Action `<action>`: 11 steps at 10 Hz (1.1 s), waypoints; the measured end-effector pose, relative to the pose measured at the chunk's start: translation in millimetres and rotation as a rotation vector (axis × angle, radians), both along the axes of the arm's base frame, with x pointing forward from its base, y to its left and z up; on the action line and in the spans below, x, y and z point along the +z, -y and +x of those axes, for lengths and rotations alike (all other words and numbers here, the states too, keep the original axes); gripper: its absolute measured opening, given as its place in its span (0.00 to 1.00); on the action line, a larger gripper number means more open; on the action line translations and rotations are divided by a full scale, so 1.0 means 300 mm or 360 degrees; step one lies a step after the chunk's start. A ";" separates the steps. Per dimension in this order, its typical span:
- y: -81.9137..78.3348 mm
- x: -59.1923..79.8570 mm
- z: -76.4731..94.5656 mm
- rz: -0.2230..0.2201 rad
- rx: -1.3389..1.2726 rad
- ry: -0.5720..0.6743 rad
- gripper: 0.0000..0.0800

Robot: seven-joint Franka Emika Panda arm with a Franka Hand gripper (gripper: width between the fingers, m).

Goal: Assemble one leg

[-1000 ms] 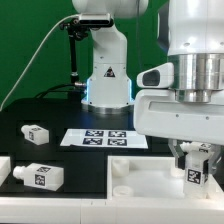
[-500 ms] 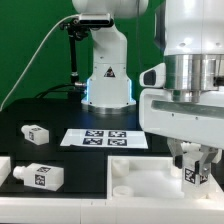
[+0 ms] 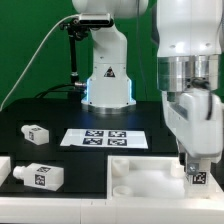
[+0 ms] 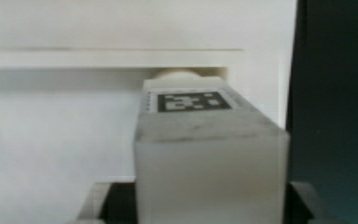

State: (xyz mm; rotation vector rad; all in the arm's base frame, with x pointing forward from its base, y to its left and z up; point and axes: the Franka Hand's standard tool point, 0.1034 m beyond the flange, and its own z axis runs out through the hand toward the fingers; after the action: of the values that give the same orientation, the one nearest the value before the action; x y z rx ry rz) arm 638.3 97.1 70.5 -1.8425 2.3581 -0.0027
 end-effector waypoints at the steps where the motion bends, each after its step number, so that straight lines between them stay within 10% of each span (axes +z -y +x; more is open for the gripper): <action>1: 0.001 0.000 -0.004 0.0028 -0.0123 -0.0012 0.36; 6: 0.000 -0.001 -0.009 0.0052 -0.0345 -0.0044 0.36; 11: 0.013 0.120 0.005 0.0084 -0.0275 0.0042 0.79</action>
Offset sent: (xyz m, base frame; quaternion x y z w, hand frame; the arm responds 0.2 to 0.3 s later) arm 0.0007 -0.0004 0.0021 -0.0040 -0.0028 0.1845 0.9828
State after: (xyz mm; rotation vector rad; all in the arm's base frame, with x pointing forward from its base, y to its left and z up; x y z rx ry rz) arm 639.7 93.2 106.6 -1.6008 2.4660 0.0154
